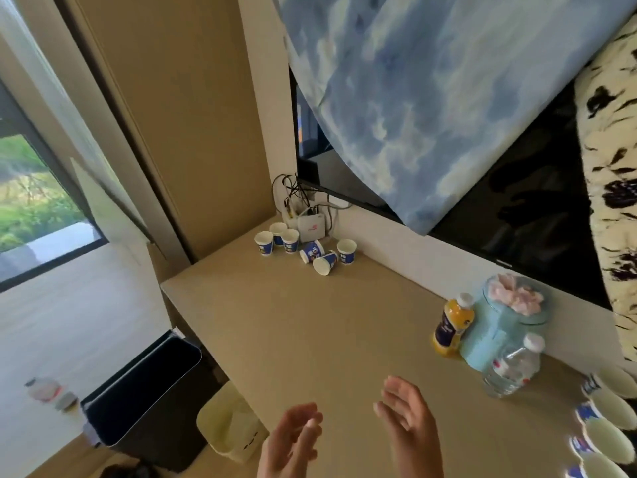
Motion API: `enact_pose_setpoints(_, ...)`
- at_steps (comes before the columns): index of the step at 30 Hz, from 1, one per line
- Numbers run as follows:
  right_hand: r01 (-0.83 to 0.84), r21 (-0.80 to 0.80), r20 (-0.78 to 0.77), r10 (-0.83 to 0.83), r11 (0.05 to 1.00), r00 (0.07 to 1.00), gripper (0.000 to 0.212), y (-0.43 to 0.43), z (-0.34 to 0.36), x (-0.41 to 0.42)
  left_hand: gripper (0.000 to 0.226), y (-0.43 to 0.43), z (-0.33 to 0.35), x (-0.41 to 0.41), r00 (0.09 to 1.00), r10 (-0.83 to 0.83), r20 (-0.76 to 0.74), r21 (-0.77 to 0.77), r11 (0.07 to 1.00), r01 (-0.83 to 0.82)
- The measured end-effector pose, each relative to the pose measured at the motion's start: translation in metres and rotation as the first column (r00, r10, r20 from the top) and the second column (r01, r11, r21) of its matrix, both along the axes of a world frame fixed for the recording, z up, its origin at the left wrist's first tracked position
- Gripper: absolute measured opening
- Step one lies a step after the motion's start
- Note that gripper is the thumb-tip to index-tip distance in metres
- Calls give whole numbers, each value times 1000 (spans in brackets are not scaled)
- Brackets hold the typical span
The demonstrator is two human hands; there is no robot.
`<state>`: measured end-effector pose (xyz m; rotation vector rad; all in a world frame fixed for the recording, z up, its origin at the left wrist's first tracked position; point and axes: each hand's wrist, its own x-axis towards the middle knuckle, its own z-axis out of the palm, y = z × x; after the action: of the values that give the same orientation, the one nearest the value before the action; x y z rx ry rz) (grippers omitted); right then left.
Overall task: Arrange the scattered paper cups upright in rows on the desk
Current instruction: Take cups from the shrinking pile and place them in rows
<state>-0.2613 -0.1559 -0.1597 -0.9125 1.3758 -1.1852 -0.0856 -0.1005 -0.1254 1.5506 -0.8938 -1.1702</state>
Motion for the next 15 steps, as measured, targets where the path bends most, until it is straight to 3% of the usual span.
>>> enact_pose_setpoints(7,-59,5,-57,59,998,997,37,-78,11,39,66,-102,1,33,997,-55,-48,-17,998,54)
enact_pose_setpoints(11,-69,43,-196,76,997,978,36,-123,0,58,66,-164,-13,51,989,-113,-93,41,992,117)
enact_pose_setpoints(15,-38,85,-320,63,996,945,39,-176,-8,93,42,-225,-17,80,970,-198,-144,70,975,210)
